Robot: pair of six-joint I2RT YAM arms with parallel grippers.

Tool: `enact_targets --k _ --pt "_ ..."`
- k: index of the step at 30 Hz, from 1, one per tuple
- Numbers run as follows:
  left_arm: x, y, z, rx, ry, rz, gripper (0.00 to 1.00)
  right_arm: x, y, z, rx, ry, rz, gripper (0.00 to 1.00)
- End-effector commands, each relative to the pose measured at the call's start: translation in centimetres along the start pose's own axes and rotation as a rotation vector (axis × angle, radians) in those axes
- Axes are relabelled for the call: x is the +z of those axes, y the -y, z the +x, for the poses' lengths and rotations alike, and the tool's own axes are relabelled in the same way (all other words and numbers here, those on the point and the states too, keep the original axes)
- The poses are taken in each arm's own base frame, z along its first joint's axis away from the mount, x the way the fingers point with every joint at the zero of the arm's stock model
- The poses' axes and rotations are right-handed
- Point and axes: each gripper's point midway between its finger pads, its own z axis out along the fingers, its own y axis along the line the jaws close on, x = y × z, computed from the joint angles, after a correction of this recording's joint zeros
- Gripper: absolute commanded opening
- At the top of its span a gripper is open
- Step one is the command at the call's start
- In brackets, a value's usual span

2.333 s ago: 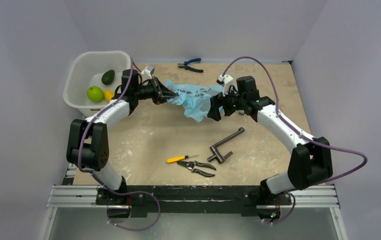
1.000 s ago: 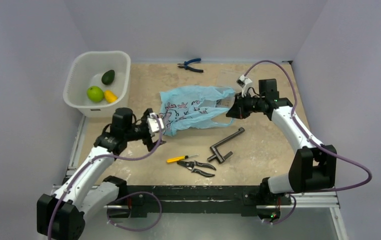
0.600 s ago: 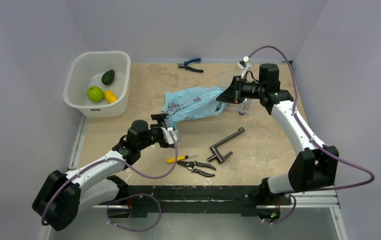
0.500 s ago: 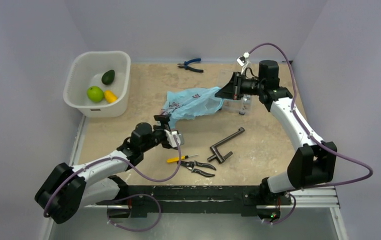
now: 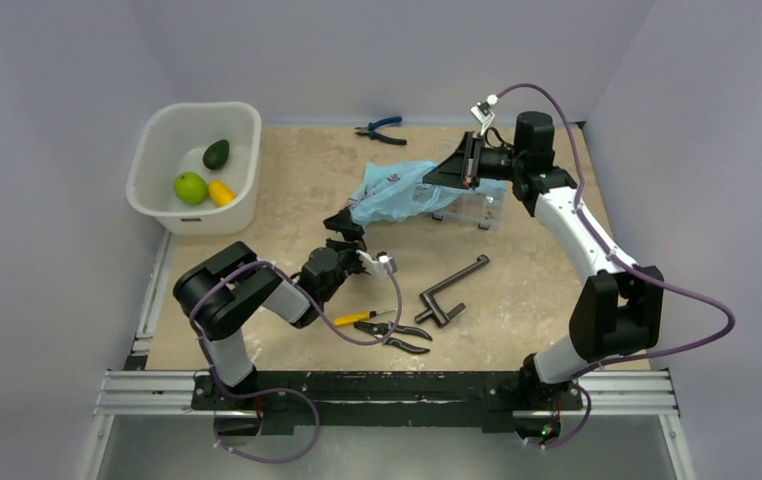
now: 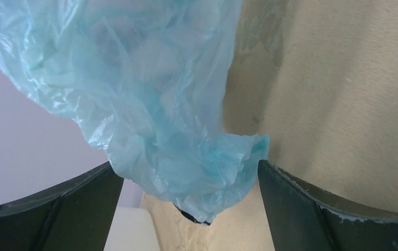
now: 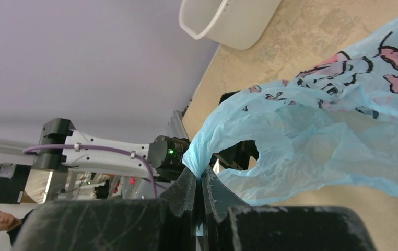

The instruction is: Place the fake fruits into the plastic bag and tie a complex knot

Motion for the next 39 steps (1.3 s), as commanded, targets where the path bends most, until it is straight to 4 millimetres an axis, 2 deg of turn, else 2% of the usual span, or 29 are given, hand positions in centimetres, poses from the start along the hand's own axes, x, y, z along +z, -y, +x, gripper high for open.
enact_targets --k 1,5,7,10,13,15,16,17,18,19,20,22,23,25,26,28,30,31,34,37,39 --pt "0.3 -6.8 -2.8 -0.052 0.075 -0.277 1.00 -0.7 -3.3 -1.7 -0.074 0.016 -0.068 0.00" --pt "1.0 -8.3 -2.4 -0.085 0.022 -0.342 1.00 -1.1 -3.2 -1.6 -0.068 0.013 -0.055 0.00" --pt "1.0 -8.7 -2.6 -0.099 0.027 -0.348 0.91 -1.3 -3.0 -1.5 -0.061 0.014 -0.049 0.00" --pt "1.1 -9.0 -2.0 -0.103 0.003 -0.352 0.63 -1.8 -2.7 -1.6 -0.061 0.011 -0.037 0.00" --pt "0.2 -9.2 -0.3 -0.110 -0.036 -0.332 0.40 -3.2 -2.5 -1.9 -0.075 0.016 -0.012 0.00" --pt "-0.3 -9.4 1.7 -0.142 -0.083 -0.291 0.12 -4.2 -2.0 -1.7 -0.079 0.010 0.013 0.00" --pt "-0.6 -9.9 3.0 -0.167 -0.111 -0.272 0.05 -4.7 -1.5 -1.4 -0.073 -0.002 0.041 0.00" --pt "-0.8 -9.5 3.5 -0.190 -0.118 -0.220 0.00 -5.2 -0.9 -1.3 -0.093 -0.004 0.071 0.00" --pt "-1.3 -9.0 4.7 -0.217 -0.144 -0.149 0.00 -5.8 -0.1 -1.4 -0.125 -0.001 0.108 0.00" --pt "-1.9 -8.9 4.7 -0.262 -0.129 -0.097 0.00 -6.3 0.8 -1.6 -0.141 0.006 0.149 0.00" --pt "-2.6 -7.9 4.6 -0.311 -0.119 0.001 0.00 -6.5 1.4 -1.7 -0.153 0.010 0.180 0.00" --pt "-5.1 -6.5 2.2 -0.415 -0.027 0.241 0.00 -7.7 2.7 -3.4 -0.177 0.067 0.244 0.00" --pt "-6.4 -5.7 -0.1 -0.486 0.055 0.373 0.00 -7.8 2.8 -4.4 -0.199 0.096 0.261 0.00" --pt "-8.7 -5.0 -2.6 -0.608 0.078 0.533 0.00 -7.8 2.0 -6.1 -0.260 0.140 0.255 0.00" --pt "-9.5 -5.3 -3.8 -0.685 0.089 0.581 0.00 -7.6 0.9 -6.6 -0.291 0.149 0.223 0.11" --pt "-10.6 -5.9 -6.1 -0.825 0.094 0.673 0.00 -7.5 -1.3 -7.2 -0.352 0.153 0.170 0.61" --pt "-11.1 -7.0 -7.6 -0.934 0.094 0.728 0.00 -8.1 -2.2 -7.1 -0.410 0.149 0.180 0.95" --pt "-11.2 -7.7 -8.3 -0.982 0.111 0.757 0.00 -8.7 -1.8 -7.1 -0.468 0.141 0.219 0.98" --pt "-10.9 -9.9 -9.1 -1.144 0.146 0.819 0.00 -9.9 -0.1 -5.4 -0.576 0.075 0.299 0.99" --pt "-10.4 -10.9 -9.3 -1.237 0.137 0.889 0.00 -10.5 1.8 -3.5 -0.601 0.022 0.359 0.99" --pt "-10.1 -11.1 -9.2 -1.236 0.128 0.888 0.00 -10.1 1.7 -2.8 -0.639 0.010 0.345 0.99"
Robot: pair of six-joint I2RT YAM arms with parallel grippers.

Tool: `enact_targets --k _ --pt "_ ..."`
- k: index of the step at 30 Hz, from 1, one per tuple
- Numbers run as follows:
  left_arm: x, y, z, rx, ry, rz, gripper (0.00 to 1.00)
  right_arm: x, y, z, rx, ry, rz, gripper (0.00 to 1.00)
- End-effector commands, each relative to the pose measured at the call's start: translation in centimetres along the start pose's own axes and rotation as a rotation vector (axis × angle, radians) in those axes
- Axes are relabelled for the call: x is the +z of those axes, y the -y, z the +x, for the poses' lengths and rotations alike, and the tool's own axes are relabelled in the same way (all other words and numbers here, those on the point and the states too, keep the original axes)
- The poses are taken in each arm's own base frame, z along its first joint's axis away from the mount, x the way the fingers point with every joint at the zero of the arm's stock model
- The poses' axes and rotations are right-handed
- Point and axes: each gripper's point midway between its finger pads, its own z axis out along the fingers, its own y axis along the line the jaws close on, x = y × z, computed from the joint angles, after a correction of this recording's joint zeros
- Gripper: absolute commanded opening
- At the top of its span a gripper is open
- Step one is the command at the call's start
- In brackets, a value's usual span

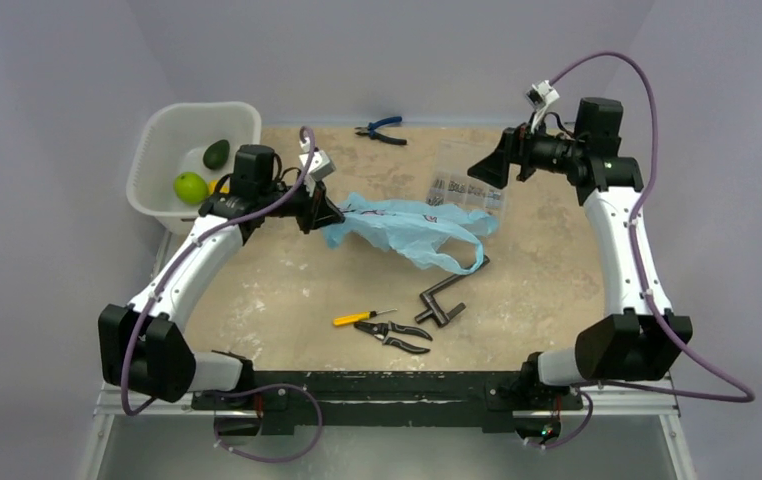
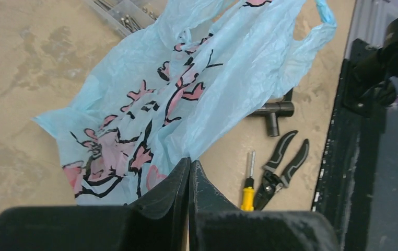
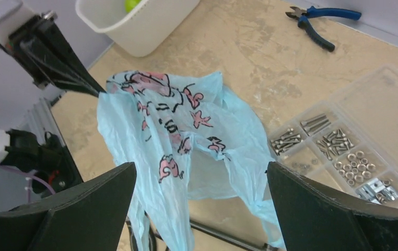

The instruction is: Place the fake fruits into the plastic bag and tie a complex knot

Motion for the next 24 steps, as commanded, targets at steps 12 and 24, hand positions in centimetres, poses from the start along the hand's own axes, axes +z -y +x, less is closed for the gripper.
enact_targets --k 12,24 --pt "1.5 3.6 -5.3 -0.386 -0.004 0.240 0.00 10.1 -14.1 4.5 -0.718 0.036 -0.198 0.99" --pt "-2.4 4.5 -10.4 -0.376 0.127 0.297 0.15 13.6 -13.2 9.4 -0.790 -0.041 -0.202 0.00"
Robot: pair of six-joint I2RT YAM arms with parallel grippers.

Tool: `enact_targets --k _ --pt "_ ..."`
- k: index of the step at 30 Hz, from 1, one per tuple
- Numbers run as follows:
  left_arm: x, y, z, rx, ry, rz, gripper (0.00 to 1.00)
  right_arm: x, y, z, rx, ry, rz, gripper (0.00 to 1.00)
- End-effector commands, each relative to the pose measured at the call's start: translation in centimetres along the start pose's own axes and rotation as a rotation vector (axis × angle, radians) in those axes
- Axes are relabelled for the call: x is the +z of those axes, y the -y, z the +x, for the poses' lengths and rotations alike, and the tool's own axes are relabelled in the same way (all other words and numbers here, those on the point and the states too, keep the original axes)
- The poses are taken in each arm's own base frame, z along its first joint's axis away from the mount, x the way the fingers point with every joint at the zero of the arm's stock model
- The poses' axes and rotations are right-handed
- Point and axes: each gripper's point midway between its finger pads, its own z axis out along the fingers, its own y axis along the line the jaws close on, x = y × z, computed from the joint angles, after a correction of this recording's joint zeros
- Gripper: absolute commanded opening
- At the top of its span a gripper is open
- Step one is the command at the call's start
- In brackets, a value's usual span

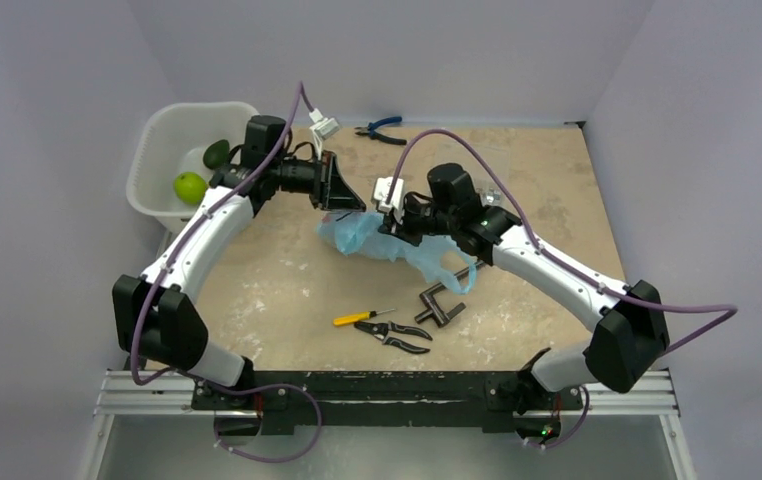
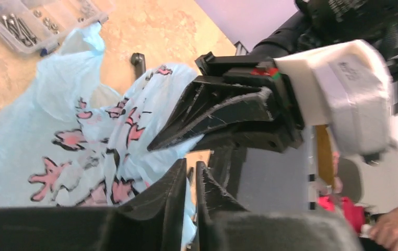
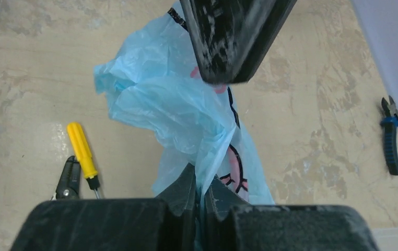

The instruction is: Place the fake fruits into the plastic bag and tie a complex knot

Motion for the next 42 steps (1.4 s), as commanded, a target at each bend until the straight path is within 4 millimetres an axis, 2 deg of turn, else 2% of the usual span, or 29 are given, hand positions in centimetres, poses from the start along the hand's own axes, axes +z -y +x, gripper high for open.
enact_targets --k 1,2,3,4,5,7,10,12,13,14,19,21,23,26,27,28,29,30,31,32,33,38,40,42 --pt "-4.2 3.8 -3.6 0.203 0.118 0.019 0.44 -1.7 1.9 -3.0 -0.009 0.094 0.055 0.00" --pt "-5.2 4.0 -3.7 0.301 0.134 -0.029 0.68 -2.1 2.0 -3.4 0.020 0.108 0.032 0.00" --pt "-6.1 3.9 -3.8 0.431 0.141 -0.097 0.84 -2.6 2.5 -4.2 0.048 0.129 0.017 0.00" --pt "-6.8 4.3 -3.3 0.565 0.127 -0.129 0.96 -3.1 2.7 -4.6 0.077 0.146 -0.006 0.00" --pt "-7.4 4.6 -2.7 0.716 0.109 -0.155 1.00 -3.5 2.9 -5.1 0.095 0.162 -0.030 0.00" --pt "-8.1 4.7 -1.6 0.965 0.078 -0.202 1.00 -4.1 2.8 -5.9 0.126 0.186 -0.073 0.00" --pt "-7.9 5.6 0.2 1.353 0.015 -0.226 1.00 -4.3 1.8 -6.5 0.154 0.203 -0.146 0.00" --pt "-7.2 5.9 0.2 1.547 0.036 -0.255 1.00 -4.3 1.4 -6.6 0.163 0.207 -0.174 0.00" --pt "-6.4 5.2 0.9 1.614 0.027 -0.261 1.00 -4.3 1.4 -6.6 0.166 0.208 -0.182 0.00" --pt "-5.9 5.3 0.7 1.688 0.030 -0.276 1.00 -4.3 1.3 -6.8 0.169 0.210 -0.186 0.00" --pt "-4.5 5.7 -0.4 1.859 0.028 -0.294 1.00 -4.4 1.1 -6.6 0.185 0.190 -0.195 0.00" --pt "-3.9 5.2 0.2 1.938 -0.010 -0.284 1.00 -4.5 1.1 -6.6 0.182 0.185 -0.194 0.00" --pt "-3.4 4.3 -0.3 1.975 -0.022 -0.327 1.00 -4.6 0.8 -6.5 0.168 0.182 -0.203 0.00" --pt "-3.4 4.3 -2.1 1.908 0.009 -0.378 1.00 -4.4 0.0 -5.7 0.084 0.136 -0.195 0.00" --pt "-3.5 4.7 -2.6 1.849 0.021 -0.377 0.96 -4.3 -0.1 -5.5 0.065 0.127 -0.186 0.00" --pt "-3.6 5.4 -3.1 1.756 0.040 -0.366 0.79 -4.3 0.1 -5.1 0.050 0.113 -0.162 0.00" --pt "-3.7 5.7 -3.1 1.633 0.031 -0.346 0.40 -4.3 0.4 -5.1 0.039 0.112 -0.143 0.00" --pt "-3.7 5.8 -3.4 1.503 0.021 -0.318 0.08 -4.5 0.6 -5.2 0.025 0.119 -0.129 0.00" --pt "-4.3 6.0 -4.0 1.346 0.044 -0.309 0.00 -4.7 1.3 -5.2 0.015 0.114 -0.091 0.00" --pt "-5.1 6.5 -5.2 1.209 0.090 -0.285 0.00 -5.0 1.9 -4.9 0.007 0.103 -0.057 0.00" --pt "-5.7 6.2 -5.7 1.052 0.113 -0.264 0.00 -5.4 2.3 -4.5 -0.002 0.091 -0.032 0.00" --pt "-8.0 2.9 -9.2 0.435 0.275 -0.220 0.00 -7.2 3.1 -2.9 0.012 0.047 0.026 0.00" --pt "-8.8 0.9 -10.0 0.320 0.312 -0.233 0.00 -8.0 3.8 -2.2 0.037 0.029 0.049 0.00" --pt "-8.8 -1.0 -10.1 0.254 0.304 -0.246 0.00 -9.0 4.8 -1.3 0.103 0.011 0.075 0.00"
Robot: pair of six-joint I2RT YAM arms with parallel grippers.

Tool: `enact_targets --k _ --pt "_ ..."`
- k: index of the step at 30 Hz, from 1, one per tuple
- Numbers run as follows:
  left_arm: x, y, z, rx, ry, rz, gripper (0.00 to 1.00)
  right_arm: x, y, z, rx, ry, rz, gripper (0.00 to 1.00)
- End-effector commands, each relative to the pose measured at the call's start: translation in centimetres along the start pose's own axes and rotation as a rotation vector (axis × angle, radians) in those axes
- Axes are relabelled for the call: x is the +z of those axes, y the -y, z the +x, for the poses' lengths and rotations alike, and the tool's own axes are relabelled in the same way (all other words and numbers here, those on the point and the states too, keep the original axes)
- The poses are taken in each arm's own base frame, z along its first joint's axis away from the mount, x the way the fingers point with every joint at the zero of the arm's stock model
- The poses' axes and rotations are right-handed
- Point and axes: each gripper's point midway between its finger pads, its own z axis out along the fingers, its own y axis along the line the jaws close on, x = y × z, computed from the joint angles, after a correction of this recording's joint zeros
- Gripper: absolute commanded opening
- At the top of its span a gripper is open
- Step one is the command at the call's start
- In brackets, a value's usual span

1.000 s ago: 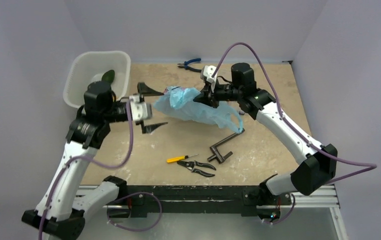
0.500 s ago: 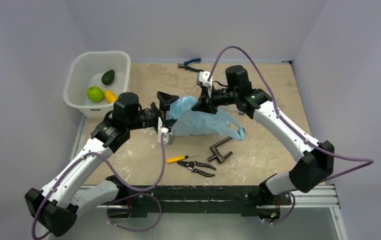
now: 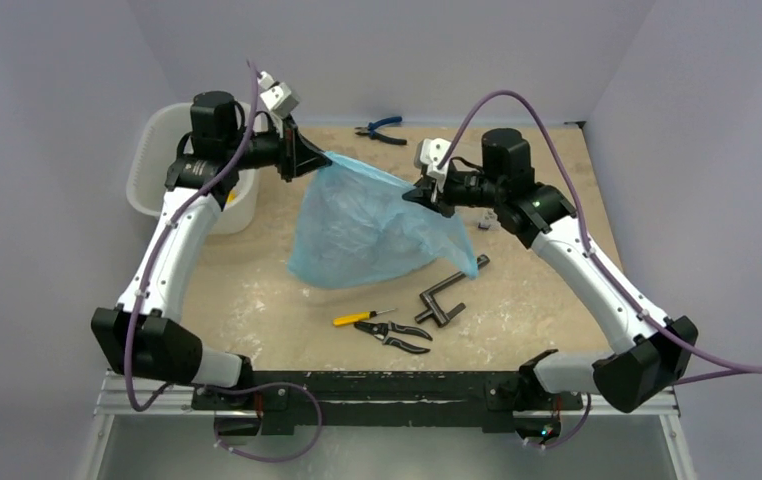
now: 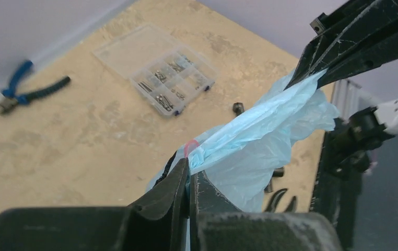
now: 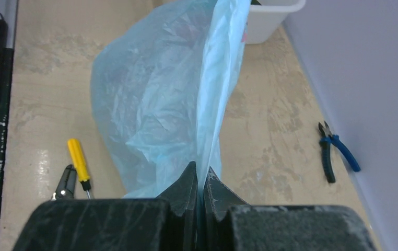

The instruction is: Place the fake fruits into the plastic bag and tie a complex knot

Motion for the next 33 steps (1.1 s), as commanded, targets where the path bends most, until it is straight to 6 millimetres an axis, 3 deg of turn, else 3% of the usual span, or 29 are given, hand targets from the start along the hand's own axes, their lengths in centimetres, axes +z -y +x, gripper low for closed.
enact_targets --k 1,5,7,9,10,12,14,15,17,19,22,23,26,28,30,31,33 --pt "-0.2 -2.6 -1.3 -0.318 0.046 -0.030 0.00 -2.2 0.9 4.6 0.163 -0.133 0.042 0.00" --pt "2.3 -6.3 -1.5 -0.403 0.021 -0.073 0.00 -2.1 -0.3 5.4 0.285 -0.129 -0.025 0.00" --pt "4.2 -8.1 -2.0 -0.429 -0.011 -0.074 0.00 -1.0 -0.5 4.8 0.398 -0.078 -0.039 0.00" --pt "7.0 -10.6 -0.3 -0.421 -0.087 -0.098 0.00 0.3 0.2 4.9 0.517 -0.057 -0.035 0.43" --pt "7.8 -11.4 -0.7 -0.386 -0.103 -0.119 0.00 0.7 0.9 5.6 0.538 -0.080 -0.022 0.63" --pt "9.4 -13.0 1.0 -0.401 -0.152 -0.125 0.00 0.8 2.2 7.7 0.534 -0.159 0.034 0.82" --pt "10.6 -14.6 3.2 -0.418 -0.201 -0.145 0.00 0.6 3.3 9.3 0.540 -0.195 0.103 0.91" --pt "11.1 -15.2 4.1 -0.409 -0.210 -0.149 0.08 0.6 3.5 10.2 0.543 -0.207 0.130 0.92" --pt "11.8 -16.5 5.7 -0.381 -0.223 -0.174 0.43 0.7 3.7 11.9 0.569 -0.239 0.179 0.92" --pt "11.8 -18.1 5.7 -0.300 -0.218 -0.228 0.74 0.6 3.9 13.0 0.581 -0.269 0.217 0.92" --pt "9.3 -20.0 2.2 -0.191 -0.139 -0.330 0.98 -0.3 4.7 13.4 0.576 -0.293 0.291 0.93" --pt "8.0 -20.3 0.6 -0.162 -0.098 -0.367 1.00 -0.6 4.9 13.3 0.570 -0.294 0.314 0.93" --pt "4.2 -18.3 -2.8 -0.028 -0.039 -0.436 1.00 -1.4 4.1 13.3 0.543 -0.303 0.305 0.94" --pt "2.6 -14.9 -2.5 0.047 -0.055 -0.396 1.00 -1.6 3.3 14.7 0.566 -0.329 0.321 0.96" --pt "1.9 -10.2 -0.3 0.094 -0.100 -0.307 1.00 -1.3 2.9 15.9 0.591 -0.328 0.336 0.99" --pt "1.5 -7.2 1.8 0.118 -0.137 -0.259 1.00 -1.0 2.8 16.4 0.600 -0.327 0.341 0.99" --pt "1.5 -3.1 5.4 0.193 -0.198 -0.198 1.00 0.0 2.6 17.3 0.616 -0.334 0.341 0.99"
